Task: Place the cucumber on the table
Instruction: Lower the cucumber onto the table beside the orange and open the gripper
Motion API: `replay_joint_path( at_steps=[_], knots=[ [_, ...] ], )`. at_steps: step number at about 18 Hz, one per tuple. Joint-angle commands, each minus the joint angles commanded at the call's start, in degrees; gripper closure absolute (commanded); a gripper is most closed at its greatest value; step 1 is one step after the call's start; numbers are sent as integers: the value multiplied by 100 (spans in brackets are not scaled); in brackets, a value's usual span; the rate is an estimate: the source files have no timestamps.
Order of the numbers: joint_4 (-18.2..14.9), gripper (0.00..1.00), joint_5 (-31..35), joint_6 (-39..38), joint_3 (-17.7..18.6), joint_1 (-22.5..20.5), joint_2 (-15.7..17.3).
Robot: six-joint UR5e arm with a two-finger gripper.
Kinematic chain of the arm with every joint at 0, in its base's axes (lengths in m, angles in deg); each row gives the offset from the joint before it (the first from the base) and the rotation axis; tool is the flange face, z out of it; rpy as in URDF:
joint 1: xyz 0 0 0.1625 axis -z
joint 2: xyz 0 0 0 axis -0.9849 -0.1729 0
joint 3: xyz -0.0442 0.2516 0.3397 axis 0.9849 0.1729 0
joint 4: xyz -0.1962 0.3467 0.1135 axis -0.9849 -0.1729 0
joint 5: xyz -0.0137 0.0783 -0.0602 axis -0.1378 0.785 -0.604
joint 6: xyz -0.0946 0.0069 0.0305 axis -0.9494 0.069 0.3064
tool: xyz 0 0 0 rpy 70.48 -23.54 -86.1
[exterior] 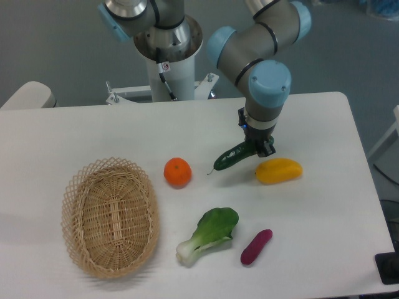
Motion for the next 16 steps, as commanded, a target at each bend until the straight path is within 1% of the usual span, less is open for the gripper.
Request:
replay_joint_path(
  at_steps=[3,6,9,16],
  knots=[
    [-17,83,-52,-271,149,26,0],
    [-44,83,-131,-894,220,35,-9],
    [-53,83,-281,-1502,238,35,-88],
    [-35,82,-264,-1538,282,35,-141]
  ],
)
